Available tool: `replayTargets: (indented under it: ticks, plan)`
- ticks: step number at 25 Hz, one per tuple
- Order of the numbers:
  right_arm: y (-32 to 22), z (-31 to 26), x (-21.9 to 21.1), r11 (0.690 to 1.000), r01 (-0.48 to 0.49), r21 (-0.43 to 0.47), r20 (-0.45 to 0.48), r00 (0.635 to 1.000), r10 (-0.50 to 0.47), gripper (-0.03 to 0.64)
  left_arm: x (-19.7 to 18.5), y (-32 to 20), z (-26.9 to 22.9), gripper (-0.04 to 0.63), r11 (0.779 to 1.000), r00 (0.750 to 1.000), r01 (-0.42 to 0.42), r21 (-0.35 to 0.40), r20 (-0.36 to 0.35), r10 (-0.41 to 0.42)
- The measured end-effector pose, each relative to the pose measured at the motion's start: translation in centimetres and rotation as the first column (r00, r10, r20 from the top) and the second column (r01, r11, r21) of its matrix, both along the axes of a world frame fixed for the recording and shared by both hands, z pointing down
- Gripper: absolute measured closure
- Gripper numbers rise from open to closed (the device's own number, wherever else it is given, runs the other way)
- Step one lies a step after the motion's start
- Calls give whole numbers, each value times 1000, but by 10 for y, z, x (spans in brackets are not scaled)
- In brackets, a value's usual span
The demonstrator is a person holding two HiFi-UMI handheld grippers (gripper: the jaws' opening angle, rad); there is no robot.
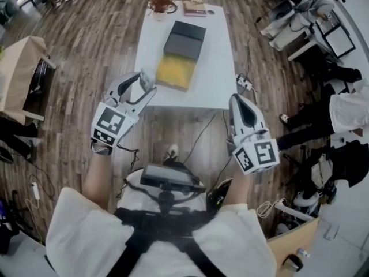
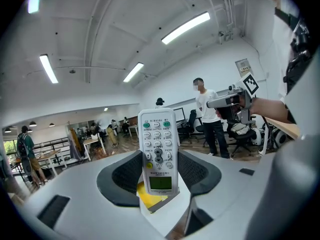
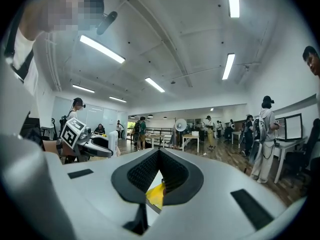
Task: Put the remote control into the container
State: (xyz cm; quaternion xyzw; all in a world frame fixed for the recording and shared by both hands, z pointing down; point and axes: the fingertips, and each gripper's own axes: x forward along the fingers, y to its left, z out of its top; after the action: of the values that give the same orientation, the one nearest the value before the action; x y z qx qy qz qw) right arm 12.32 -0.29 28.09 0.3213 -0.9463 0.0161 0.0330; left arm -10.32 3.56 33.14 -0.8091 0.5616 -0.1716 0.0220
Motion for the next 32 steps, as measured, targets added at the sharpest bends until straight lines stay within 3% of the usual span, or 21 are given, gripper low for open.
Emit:
replayTargets:
  ticks: [17, 32]
  plan:
    - [-87, 31, 14, 997, 63, -53, -33, 997, -65, 614, 28, -78, 17, 356, 998, 999, 47, -35, 11, -47]
    - [-122, 50, 1, 996, 15, -90, -46, 999, -19, 614, 23, -140, 43, 356, 997, 1000, -28, -78, -4, 28]
